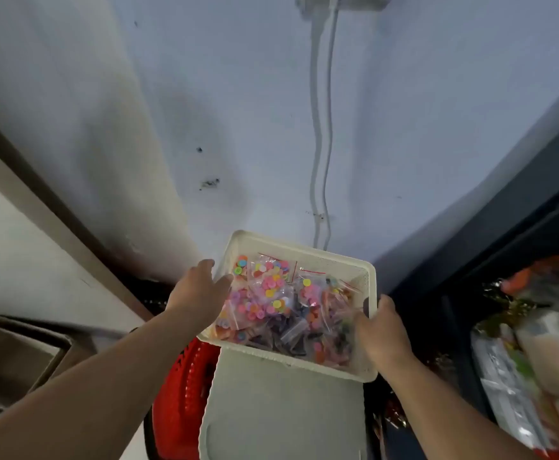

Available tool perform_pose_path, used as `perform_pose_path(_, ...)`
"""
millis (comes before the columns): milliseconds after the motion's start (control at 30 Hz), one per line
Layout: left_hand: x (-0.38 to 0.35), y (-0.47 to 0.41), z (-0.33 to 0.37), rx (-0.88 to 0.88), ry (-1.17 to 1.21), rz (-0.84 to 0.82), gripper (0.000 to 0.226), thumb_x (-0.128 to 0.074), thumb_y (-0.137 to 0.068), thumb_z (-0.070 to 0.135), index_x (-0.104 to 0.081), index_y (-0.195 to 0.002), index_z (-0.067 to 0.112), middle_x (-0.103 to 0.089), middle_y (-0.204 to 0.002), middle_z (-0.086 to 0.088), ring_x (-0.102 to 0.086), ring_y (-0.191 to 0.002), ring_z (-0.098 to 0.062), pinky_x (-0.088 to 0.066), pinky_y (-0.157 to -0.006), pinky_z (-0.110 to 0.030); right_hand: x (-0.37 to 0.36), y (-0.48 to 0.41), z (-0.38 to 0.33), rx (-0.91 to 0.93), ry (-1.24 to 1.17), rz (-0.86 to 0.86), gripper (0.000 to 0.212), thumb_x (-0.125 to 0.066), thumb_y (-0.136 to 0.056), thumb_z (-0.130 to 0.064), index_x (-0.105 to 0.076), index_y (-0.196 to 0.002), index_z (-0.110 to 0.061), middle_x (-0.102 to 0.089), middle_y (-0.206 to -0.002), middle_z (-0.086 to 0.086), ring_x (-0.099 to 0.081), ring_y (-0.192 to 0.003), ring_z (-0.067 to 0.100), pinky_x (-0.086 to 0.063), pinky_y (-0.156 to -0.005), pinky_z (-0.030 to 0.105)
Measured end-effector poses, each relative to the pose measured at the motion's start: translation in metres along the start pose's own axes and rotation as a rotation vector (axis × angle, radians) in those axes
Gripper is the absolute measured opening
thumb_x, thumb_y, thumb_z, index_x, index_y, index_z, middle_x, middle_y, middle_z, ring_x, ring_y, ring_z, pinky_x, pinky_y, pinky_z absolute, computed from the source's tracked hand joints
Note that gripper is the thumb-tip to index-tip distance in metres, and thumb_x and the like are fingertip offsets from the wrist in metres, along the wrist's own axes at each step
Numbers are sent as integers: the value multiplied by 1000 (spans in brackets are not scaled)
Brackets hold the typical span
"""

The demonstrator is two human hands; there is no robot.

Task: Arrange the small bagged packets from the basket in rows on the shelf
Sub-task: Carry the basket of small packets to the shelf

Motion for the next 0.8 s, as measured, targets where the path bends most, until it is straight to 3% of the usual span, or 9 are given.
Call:
perform_pose_path(100,-9,-8,0,7,5,4,35,-40,-97,35,-53,-117,9,-63,-105,-12,-61,-91,-29,-49,-76,-36,-5,-12,4,-6,32,-8,8,-46,-95,-23,-45,-102,-20,-59,-87,0,-61,-73,17,-52,-60,32)
perform_pose_path(167,-10,-11,2,-2,41,12,33,-39,-98,30,-57,-105,3,-65,-99,-18,-60,-92,-35,-48,-77,-40,-8,-17,6,11,27,-20,10,-43,-95,-20,-49,-103,-19,-61,-88,1,-62,-74,17,-52,-58,32)
perform_pose_path(300,-3,-12,1,-8,80,62,34,-39,-99,29,-58,-102,1,-64,-94,-18,-60,-91,-37,-45,-75,-38,-9,-19,-9,86,25,-24,13,-39,-96,-12,-47,-103,-20,-58,-88,-2,-57,-74,11,-45,-56,27)
perform_pose_path(433,8,-10,-16,81,165,103,35,-36,-98,38,-56,-90,11,-56,-74,-5,-54,-66,-25,-48,-67,-37,-10,-22,-37,149,81,-21,16,-38,-94,-10,-42,-100,-24,-57,-88,-1,-57,-78,19,-50,-66,35)
perform_pose_path(567,35,1,-26,96,147,213,35,-34,-99,39,-54,-82,15,-58,-71,-4,-55,-60,-19,-49,-59,-32,-16,-21,-69,255,117,-40,19,-39,-91,-4,-45,-105,-16,-58,-91,4,-56,-79,26,-49,-68,36)
perform_pose_path(633,50,11,-31,115,116,276,36,-34,-100,36,-54,-79,16,-57,-68,-3,-52,-56,-15,-39,-52,-26,-24,-18,-84,300,128,-69,20,-39,-91,-3,-45,-106,-14,-58,-93,6,-55,-79,27,-49,-69,36)
perform_pose_path(733,73,30,-52,208,97,336,33,-34,-99,36,-56,-84,17,-59,-70,-3,-54,-61,-18,-38,-53,-28,-40,-10,-105,365,188,-123,21,-41,-88,-6,-43,-105,-19,-58,-90,3,-57,-79,29,-52,-73,43)
perform_pose_path(800,87,46,-72,263,107,362,30,-35,-99,36,-56,-86,18,-60,-73,-3,-57,-64,-20,-40,-57,-29,-54,-1,-121,404,197,-184,21,-41,-88,-6,-44,-103,-20,-59,-88,2,-57,-77,25,-51,-68,39)
Point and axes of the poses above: each hand's wrist, its own y-axis away from the middle knuckle, its own x-axis out of the back of the hand, z = x × y, the point moved 6 cm from there along -y, towards the middle knuckle
